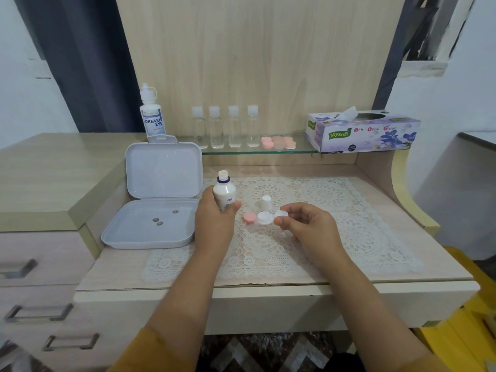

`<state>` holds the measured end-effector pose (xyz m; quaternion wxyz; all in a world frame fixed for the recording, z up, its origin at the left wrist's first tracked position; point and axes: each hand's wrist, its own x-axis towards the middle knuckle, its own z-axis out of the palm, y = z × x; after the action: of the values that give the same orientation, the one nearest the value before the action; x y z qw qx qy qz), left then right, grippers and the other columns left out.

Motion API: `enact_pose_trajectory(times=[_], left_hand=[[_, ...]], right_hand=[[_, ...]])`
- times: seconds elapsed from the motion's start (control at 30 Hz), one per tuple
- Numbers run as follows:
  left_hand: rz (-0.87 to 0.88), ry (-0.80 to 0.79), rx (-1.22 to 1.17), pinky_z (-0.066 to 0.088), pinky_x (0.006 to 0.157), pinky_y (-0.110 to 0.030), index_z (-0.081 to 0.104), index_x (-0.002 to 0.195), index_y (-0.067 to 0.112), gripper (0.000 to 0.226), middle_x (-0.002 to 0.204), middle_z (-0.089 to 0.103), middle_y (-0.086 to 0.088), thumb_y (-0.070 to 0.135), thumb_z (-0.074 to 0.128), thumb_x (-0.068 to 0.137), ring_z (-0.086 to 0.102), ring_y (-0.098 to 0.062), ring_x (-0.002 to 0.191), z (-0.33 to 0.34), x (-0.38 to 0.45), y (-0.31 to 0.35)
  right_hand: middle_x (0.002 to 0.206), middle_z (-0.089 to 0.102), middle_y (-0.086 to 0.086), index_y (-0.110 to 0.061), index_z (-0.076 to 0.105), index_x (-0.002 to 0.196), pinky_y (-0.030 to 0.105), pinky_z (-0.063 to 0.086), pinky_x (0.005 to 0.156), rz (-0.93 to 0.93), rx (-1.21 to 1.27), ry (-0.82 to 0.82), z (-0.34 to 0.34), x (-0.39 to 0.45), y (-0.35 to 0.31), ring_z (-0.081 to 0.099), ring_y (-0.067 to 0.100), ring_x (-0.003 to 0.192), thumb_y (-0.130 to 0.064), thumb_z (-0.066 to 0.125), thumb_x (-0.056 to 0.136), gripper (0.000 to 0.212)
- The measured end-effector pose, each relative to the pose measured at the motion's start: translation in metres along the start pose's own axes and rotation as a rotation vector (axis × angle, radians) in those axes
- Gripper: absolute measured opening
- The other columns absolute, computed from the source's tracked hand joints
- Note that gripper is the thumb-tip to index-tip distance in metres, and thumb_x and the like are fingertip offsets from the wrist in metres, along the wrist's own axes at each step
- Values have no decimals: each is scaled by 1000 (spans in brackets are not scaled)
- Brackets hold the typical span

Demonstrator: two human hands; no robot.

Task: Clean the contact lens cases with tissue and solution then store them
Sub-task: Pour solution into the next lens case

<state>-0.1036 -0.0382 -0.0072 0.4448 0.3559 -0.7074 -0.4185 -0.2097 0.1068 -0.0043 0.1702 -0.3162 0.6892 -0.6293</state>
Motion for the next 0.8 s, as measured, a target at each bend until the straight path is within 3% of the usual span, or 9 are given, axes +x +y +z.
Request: enact_pose_trajectory(times=[0.2,0.37,0.47,0.53,0.6,0.7,0.8], left_hand=[[12,-4,15,38,84,-26,51,123,16,44,111,57,6,21,71,84,55,-15,102,1,0,-3],[48,20,-11,36,100,-25,38,141,15,57,134,50,4,26,63,91,46,-9,121,0,-1,-1],[134,86,-47,32,106,-25,36,143,13,52,141,45,1,23,56,96,41,-9,127,-1,-7,3],[310,206,10,37,103,-27,46,133,8,39,131,52,-4,16,54,96,47,-15,121,-2,-10,2],[453,276,57,44,87,-24,56,116,5,23,108,57,-1,7,53,93,53,-15,99,-2,-11,0],[477,124,147,44,71,-19,64,96,5,14,89,59,5,-1,54,89,58,-16,83,0,-12,-2],[390,-83,272,39,73,-8,70,97,6,19,95,67,0,-1,53,89,60,-16,89,3,-12,-5]], right_hand=[[82,72,-1,-24,72,91,15,46,63,-4,-6,1,-1,-1,-1,63,4,73,-22,79,77,16],[81,71,-1,-24,72,91,15,45,63,1,-9,6,-1,-1,-1,62,3,71,-23,79,77,16],[82,72,-1,-25,72,91,15,45,63,2,-10,9,-1,0,-1,63,3,72,-22,79,77,16],[81,72,-2,-24,72,91,13,45,61,-1,-12,11,-1,0,-1,64,1,70,-21,79,78,15],[80,71,-1,-22,72,92,10,43,58,-3,-4,14,-1,-1,-2,62,-2,66,-19,79,78,16],[81,71,0,-22,71,92,7,43,58,-3,-4,31,-1,-1,-2,63,-1,68,-19,78,78,15],[83,72,0,-24,71,92,8,45,59,3,-5,45,-1,-1,-2,65,1,72,-21,78,78,16]])
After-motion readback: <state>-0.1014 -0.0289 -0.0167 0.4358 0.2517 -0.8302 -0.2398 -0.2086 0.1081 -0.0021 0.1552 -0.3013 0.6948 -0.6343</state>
